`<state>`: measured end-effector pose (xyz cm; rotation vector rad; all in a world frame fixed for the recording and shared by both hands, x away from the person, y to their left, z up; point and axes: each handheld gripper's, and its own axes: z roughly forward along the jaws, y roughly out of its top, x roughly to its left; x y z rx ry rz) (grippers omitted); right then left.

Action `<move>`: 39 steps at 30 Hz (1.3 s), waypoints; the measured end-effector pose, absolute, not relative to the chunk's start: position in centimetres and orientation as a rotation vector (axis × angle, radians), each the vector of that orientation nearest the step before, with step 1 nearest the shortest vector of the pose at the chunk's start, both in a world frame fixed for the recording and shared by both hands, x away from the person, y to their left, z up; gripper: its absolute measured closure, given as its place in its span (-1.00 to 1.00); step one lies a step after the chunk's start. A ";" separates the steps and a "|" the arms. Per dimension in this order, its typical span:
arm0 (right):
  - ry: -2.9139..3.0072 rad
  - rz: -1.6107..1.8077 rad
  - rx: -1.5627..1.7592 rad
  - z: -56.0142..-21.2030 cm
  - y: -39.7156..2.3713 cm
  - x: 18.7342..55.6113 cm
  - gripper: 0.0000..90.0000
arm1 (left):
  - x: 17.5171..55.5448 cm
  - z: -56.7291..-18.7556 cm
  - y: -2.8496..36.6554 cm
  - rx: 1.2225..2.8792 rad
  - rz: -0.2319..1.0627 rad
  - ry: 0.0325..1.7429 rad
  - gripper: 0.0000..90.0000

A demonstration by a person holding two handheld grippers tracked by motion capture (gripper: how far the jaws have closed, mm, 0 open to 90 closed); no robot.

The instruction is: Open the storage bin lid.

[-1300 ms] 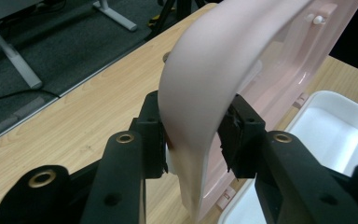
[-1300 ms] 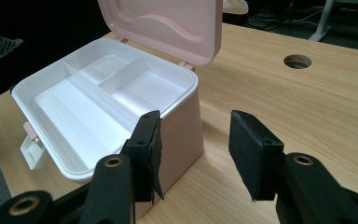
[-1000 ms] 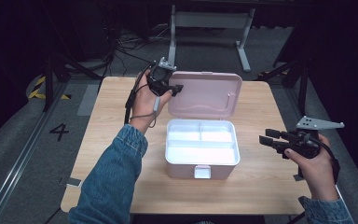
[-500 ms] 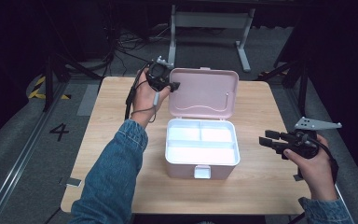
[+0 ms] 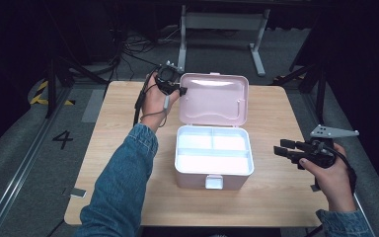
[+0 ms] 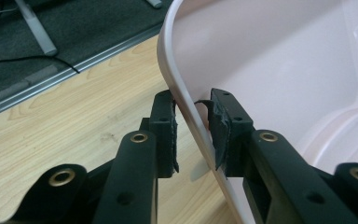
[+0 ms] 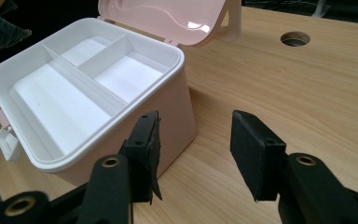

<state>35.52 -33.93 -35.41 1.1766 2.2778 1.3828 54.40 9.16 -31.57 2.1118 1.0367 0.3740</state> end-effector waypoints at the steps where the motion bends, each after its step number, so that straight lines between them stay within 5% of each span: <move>1: 2.280 1.381 1.176 -35.5 -33.9 35.5 0.20 | 54.6 -31.7 9.1 2.119 0.378 1.043 0.60; 39: 2.300 1.368 1.212 -36.4 -34.2 36.3 0.18 | 57.3 -36.9 8.8 2.219 0.241 1.183 0.47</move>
